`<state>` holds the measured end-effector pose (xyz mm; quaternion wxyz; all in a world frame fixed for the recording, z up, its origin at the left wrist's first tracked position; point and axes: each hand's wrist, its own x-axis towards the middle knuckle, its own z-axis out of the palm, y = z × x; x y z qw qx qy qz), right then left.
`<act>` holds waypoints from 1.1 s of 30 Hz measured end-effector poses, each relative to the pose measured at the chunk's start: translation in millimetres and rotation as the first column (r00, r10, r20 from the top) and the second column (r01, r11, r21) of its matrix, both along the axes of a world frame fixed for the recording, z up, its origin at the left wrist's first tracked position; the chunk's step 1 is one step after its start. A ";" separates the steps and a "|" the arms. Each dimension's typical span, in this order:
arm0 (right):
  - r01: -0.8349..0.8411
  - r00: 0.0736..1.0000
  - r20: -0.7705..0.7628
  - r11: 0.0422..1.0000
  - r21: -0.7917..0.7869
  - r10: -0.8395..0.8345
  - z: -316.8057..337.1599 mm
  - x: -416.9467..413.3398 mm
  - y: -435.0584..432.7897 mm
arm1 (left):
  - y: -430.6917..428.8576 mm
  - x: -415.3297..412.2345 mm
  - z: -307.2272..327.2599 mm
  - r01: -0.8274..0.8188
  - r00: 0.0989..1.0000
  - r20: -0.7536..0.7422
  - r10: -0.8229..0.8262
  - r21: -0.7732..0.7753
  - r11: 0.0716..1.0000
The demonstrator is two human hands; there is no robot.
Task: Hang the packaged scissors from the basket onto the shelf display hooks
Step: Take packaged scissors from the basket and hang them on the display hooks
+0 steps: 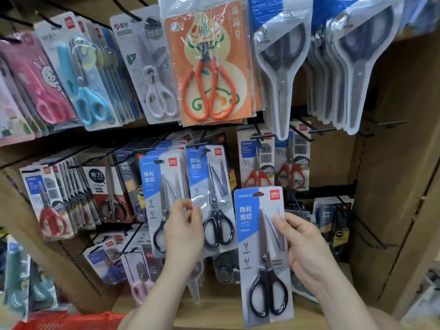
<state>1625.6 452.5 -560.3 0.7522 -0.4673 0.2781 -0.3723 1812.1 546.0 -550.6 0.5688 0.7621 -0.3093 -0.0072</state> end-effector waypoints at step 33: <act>0.661 0.705 0.008 0.653 -0.370 -0.709 59.1 -107.4 -97.9 | -8.8 -99.1 -12.3 0.404 0.915 -0.009 -0.404 0.058 0.913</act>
